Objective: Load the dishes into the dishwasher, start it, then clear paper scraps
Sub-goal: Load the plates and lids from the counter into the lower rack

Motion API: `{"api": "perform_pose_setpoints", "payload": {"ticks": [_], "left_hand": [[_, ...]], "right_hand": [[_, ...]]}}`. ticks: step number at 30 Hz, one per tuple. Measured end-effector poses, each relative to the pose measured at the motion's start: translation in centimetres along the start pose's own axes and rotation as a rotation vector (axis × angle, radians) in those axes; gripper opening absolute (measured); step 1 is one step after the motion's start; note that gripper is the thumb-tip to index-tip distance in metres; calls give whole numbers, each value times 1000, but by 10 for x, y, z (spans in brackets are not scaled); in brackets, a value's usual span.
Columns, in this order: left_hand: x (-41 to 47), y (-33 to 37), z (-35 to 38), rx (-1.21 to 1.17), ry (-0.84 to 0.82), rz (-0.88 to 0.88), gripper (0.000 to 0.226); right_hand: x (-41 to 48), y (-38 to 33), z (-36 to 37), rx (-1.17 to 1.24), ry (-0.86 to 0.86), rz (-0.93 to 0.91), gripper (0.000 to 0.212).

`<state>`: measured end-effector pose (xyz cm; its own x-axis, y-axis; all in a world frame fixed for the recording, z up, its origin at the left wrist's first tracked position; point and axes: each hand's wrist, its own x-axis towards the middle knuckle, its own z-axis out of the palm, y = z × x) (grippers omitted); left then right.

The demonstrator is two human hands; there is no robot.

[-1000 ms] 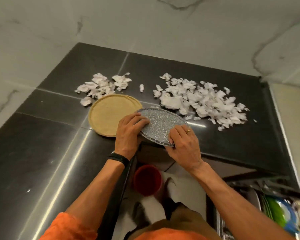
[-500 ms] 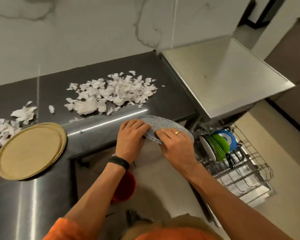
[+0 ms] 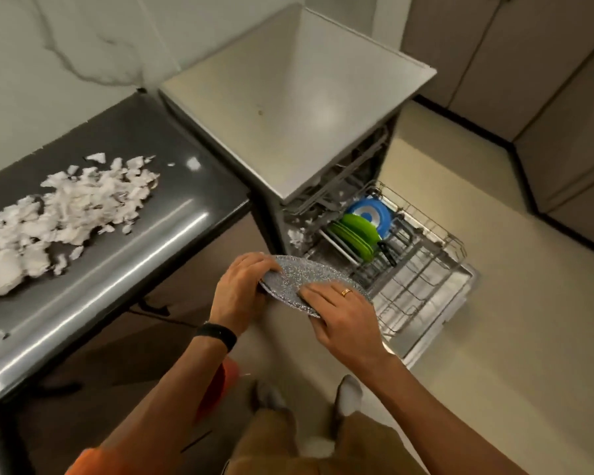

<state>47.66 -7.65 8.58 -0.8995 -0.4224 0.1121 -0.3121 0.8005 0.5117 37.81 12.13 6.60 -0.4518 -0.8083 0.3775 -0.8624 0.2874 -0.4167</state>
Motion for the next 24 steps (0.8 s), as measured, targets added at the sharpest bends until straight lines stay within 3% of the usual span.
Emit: {"api": "perform_pose_setpoints", "payload": {"ticks": [4, 9, 14, 18, 24], "left_hand": [[32, 3, 41, -71, -13, 117, 21], [77, -22, 113, 27, -146, 155, 37], [117, -79, 202, 58, -228, 242, 39], [139, -142, 285, 13, -234, 232, 45], [156, -208, 384, 53, -206, 293, 34]], "right_hand": [[-17, 38, 5, 12, -24, 135, 30], [-19, 77, 53, -73, -180, 342, 39], [-3, 124, 142, -131, -263, 474, 47], [-3, 180, 218, -154, -227, 500, 39], [-32, 249, 325, -88, -211, 543, 51]]}}
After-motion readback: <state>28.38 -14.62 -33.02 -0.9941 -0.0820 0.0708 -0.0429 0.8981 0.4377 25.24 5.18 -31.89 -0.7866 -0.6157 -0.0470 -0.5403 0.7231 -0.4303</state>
